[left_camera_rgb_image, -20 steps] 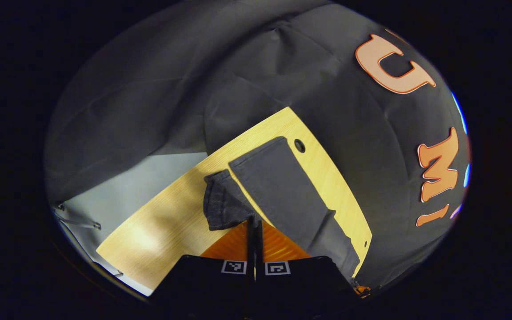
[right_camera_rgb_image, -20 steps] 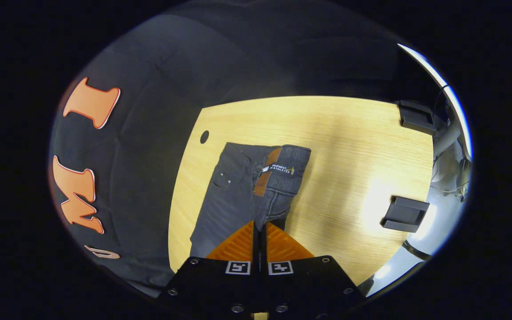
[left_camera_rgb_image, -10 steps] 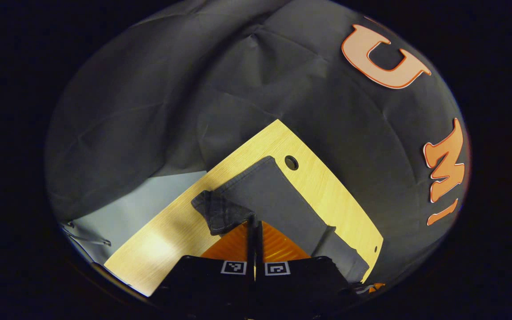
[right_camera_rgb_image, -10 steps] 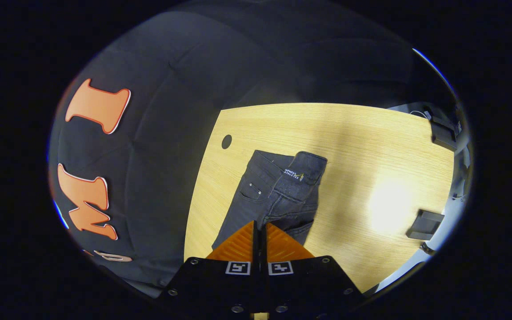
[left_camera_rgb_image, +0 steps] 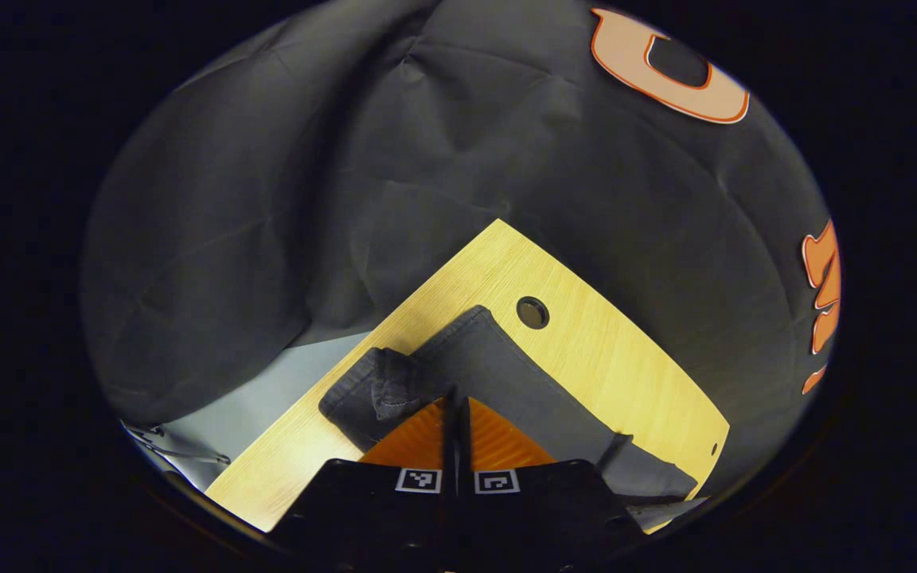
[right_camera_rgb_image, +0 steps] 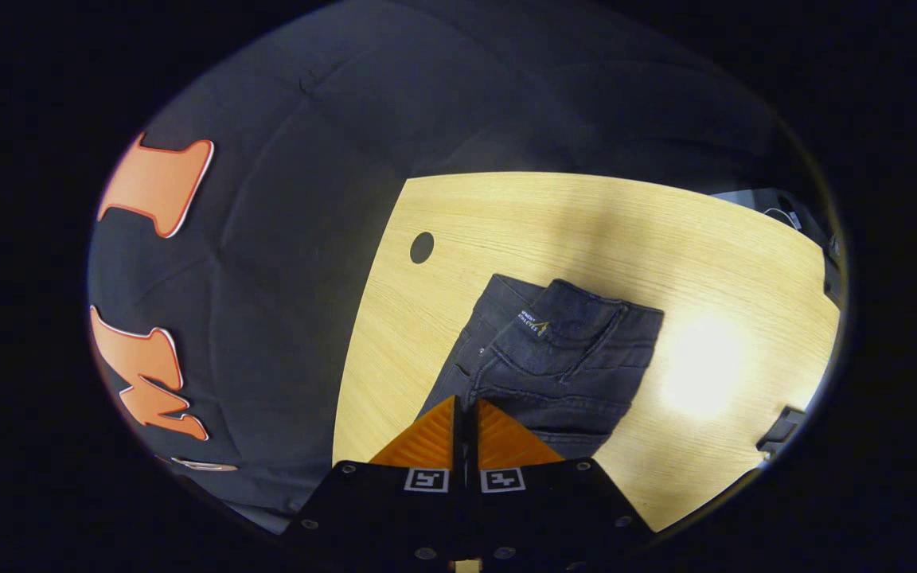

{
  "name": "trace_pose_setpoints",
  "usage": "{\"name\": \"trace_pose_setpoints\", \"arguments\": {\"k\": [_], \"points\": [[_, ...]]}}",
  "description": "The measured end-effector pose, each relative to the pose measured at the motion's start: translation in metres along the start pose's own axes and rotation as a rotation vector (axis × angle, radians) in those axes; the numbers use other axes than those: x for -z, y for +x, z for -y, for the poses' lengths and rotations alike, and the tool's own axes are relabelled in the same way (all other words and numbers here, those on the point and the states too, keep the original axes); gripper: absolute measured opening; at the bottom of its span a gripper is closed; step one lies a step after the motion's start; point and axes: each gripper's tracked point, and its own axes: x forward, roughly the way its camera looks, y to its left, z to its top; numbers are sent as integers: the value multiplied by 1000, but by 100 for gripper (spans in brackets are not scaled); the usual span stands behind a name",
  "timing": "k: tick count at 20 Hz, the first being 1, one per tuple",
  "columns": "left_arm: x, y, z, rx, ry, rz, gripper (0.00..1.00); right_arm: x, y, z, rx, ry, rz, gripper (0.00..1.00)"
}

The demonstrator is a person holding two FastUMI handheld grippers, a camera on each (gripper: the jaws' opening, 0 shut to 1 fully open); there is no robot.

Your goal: Grasp the waist and the cuffs of the jeans and fold them to make the two legs overlap; first hold the waist and fold one-third of the jeans toward the cuffs, then hold the cuffs and fold the remaining one-third in the same direction to finish folding.

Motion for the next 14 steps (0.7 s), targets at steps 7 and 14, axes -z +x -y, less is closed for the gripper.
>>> {"name": "trace_pose_setpoints", "arguments": {"k": [7,14], "points": [[-12,30,19,-27,74,23,1,-4,49,-15,34,56,-44,2],[-28,7,43,4,121,126,72,-18,33,-9,20,-29,39,55]]}}
